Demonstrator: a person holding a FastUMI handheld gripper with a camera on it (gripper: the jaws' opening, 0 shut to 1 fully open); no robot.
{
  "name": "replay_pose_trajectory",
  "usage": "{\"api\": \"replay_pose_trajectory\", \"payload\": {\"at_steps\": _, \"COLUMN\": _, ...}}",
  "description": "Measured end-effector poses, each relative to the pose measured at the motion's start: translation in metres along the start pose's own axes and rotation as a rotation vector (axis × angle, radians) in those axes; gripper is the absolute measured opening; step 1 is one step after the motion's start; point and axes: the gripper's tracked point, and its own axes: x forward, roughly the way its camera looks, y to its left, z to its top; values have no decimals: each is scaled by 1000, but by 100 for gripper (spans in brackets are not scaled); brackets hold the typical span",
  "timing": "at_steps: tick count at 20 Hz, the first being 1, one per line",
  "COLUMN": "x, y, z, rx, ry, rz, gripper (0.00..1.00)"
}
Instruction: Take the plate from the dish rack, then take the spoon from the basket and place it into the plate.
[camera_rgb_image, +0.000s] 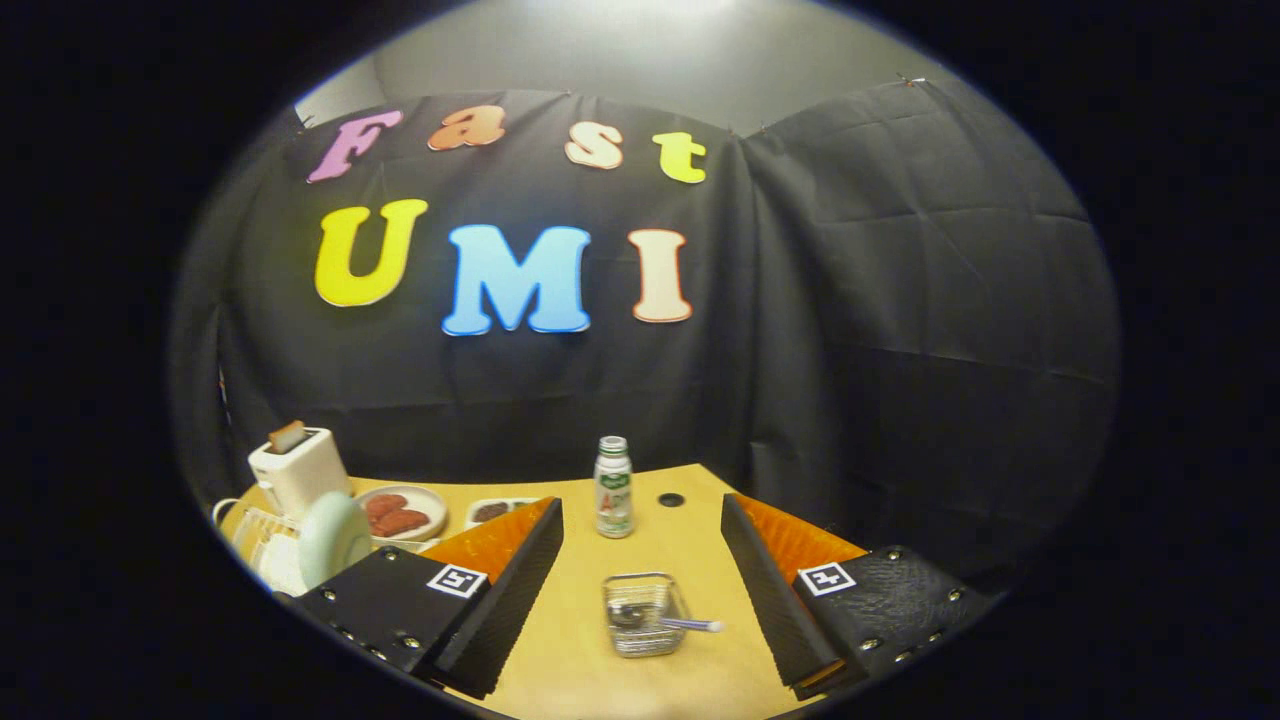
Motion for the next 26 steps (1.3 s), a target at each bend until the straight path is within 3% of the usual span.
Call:
{"api": "replay_pose_trajectory", "payload": {"at_steps": 7, "x": -10, "y": 120, "z": -6, "rx": 60, "ry": 24, "rz": 238, "gripper": 97}}
{"api": "replay_pose_trajectory", "payload": {"at_steps": 13, "x": 5, "y": 191, "z": -59, "rx": 126, "ry": 215, "rz": 375, "gripper": 97}}
{"api": "replay_pose_trajectory", "payload": {"at_steps": 15, "x": 11, "y": 207, "z": -78, "rx": 145, "ry": 288, "rz": 403, "gripper": 90}}
{"api": "replay_pose_trajectory", "payload": {"at_steps": 16, "x": 15, "y": 212, "z": -85, "rx": 147, "ry": 317, "rz": 410, "gripper": 79}}
{"api": "replay_pose_trajectory", "payload": {"at_steps": 21, "x": 19, "y": 235, "z": -125, "rx": 171, "ry": 487, "rz": 444, "gripper": 79}}
{"api": "replay_pose_trajectory", "payload": {"at_steps": 22, "x": 20, "y": 239, "z": -131, "rx": 177, "ry": 515, "rz": 445, "gripper": 62}}
{"api": "replay_pose_trajectory", "payload": {"at_steps": 24, "x": 20, "y": 240, "z": -143, "rx": 175, "ry": 569, "rz": 432, "gripper": 56}}
{"api": "replay_pose_trajectory", "payload": {"at_steps": 26, "x": 22, "y": 240, "z": -141, "rx": 156, "ry": 565, "rz": 409, "gripper": 41}}
